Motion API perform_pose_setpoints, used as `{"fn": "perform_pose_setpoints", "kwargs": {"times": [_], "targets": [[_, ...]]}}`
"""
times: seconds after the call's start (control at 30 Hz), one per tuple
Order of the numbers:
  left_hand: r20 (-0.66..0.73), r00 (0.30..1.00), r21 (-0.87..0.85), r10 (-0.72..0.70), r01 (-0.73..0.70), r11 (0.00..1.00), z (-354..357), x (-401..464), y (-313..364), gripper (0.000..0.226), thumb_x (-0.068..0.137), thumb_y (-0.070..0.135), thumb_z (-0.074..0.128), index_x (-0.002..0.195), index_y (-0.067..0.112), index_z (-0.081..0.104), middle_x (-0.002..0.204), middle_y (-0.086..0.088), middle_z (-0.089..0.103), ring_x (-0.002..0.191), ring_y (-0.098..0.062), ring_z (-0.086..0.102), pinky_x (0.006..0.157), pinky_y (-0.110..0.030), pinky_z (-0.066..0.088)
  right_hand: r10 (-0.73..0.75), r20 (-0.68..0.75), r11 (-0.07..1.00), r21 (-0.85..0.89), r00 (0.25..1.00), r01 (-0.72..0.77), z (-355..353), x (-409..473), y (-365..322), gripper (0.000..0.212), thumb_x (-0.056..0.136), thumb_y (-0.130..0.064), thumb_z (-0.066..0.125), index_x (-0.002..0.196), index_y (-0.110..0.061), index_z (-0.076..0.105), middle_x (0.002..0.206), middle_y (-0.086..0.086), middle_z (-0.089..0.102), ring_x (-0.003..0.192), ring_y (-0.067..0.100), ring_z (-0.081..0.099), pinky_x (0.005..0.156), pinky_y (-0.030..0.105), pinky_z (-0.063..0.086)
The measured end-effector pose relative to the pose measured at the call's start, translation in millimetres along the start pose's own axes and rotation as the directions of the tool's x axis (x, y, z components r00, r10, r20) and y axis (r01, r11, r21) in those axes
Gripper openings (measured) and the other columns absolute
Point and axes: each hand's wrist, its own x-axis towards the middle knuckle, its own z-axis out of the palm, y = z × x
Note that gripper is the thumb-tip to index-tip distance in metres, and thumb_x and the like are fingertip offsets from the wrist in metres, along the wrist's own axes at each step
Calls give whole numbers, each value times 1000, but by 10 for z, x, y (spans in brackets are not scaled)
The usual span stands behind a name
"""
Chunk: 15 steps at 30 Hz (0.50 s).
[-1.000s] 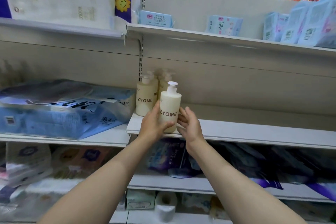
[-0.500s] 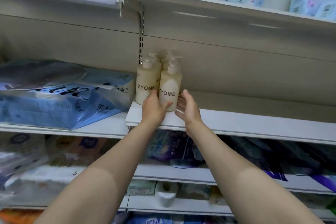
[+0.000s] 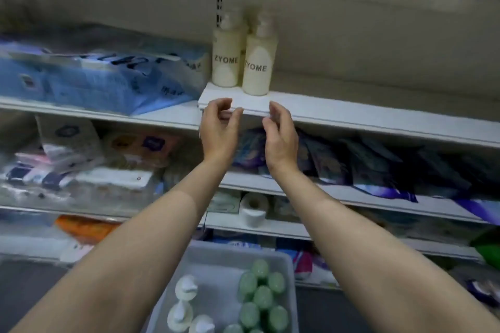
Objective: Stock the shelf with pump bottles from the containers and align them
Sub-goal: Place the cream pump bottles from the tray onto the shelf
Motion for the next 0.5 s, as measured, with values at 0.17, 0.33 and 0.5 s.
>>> {"fn": "perform_pose_setpoints", "kwargs": {"times": [0.17,0.33,0.5], "targets": [[31,976,151,-215,208,966,-439,-967,-659,31,88,25,72,114,13,60,112,-6,59,87,-13,59,84,-26,50,173,55,984,-62,983,-170,1,-651,473,42,91,-35,50,130,-24,60,126,-8,62,114,3,54,90,12,38],[129,850,279,-511,464,841,-1012,-2002,-1323,39,86,24,76,117,7,60,115,-7,63,99,-17,59,85,-30,48,622,182,781,-65,762,-621,1,-1345,1141,17,99,-28,51,90,-24,65,114,13,68,108,29,62,94,44,48],[182,667,409,-722,617,673,-1499,-2896,-1758,42,83,27,79,117,10,63,113,-3,65,105,-23,61,84,-30,46,864,313,461,-182,393,-869,-59,-2135,1683,41,103,-38,43,121,-6,63,125,18,65,123,33,58,105,46,42]]}}
